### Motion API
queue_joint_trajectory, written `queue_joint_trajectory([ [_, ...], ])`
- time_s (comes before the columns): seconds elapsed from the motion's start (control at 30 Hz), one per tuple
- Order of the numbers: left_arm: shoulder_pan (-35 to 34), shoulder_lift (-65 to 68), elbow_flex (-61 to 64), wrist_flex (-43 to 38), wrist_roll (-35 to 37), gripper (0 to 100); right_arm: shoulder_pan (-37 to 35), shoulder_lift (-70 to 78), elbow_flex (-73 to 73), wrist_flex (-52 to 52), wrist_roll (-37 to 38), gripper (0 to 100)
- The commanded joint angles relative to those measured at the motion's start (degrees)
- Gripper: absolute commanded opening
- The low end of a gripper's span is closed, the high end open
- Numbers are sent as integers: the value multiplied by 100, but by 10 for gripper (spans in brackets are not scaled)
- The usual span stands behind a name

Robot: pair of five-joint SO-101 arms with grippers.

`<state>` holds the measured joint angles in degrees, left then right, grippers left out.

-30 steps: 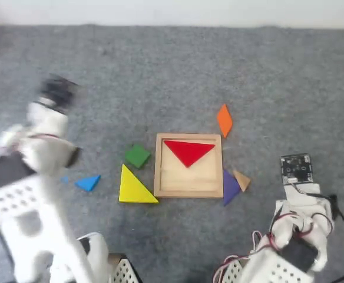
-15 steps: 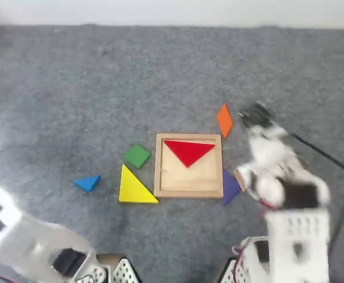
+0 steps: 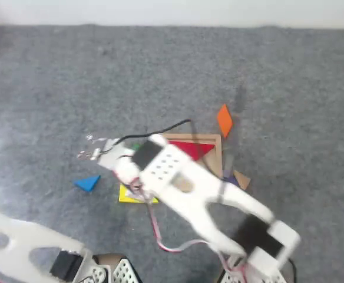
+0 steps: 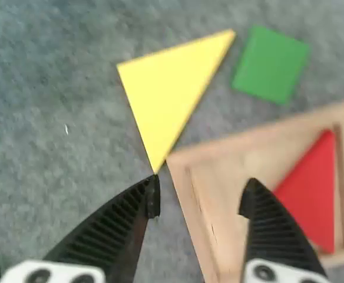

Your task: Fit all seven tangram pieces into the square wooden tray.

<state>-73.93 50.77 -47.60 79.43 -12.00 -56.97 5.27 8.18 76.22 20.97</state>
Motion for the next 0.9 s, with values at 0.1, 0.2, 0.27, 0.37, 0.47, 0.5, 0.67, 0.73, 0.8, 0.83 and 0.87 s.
queue_joint_trajectory([
  [0.1, -35, 651, -1182, -62, -62, 356, -136, 1068, -1108, -338, -422, 373],
  [0.2, -79, 897, -1481, -62, -44, 356, -198, 1455, -1275, -303, -615, 436],
  [0.27, -141, 1002, -1684, -62, -26, 356, -268, 1657, -1354, -338, -1134, 446],
  [0.37, -237, 1099, -1938, -53, -26, 356, -303, 1912, -1626, -338, -1987, 446],
  [0.47, -290, 1108, -2018, 0, -26, 356, -330, 2009, -1758, -391, -2066, 446],
  [0.5, -290, 1108, -2018, 18, -44, 356, -418, 2000, -1758, -426, -2075, 446],
  [0.67, -290, 1108, -2018, 9, -35, 356, -980, 1974, -1749, -541, -2251, 446],
  [0.73, -290, 1108, -2018, 9, -35, 356, -1077, 2000, -1688, -637, -2462, 446],
  [0.8, -290, 1108, -2018, 18, -35, 356, -1068, 2026, -1635, -769, -2673, 446],
  [0.83, -299, 1108, -2018, 18, -35, 356, -1042, 2053, -1635, -787, -2725, 445],
  [0.87, -299, 1108, -2018, 18, -35, 356, -1015, 2070, -1600, -804, -2734, 445],
])
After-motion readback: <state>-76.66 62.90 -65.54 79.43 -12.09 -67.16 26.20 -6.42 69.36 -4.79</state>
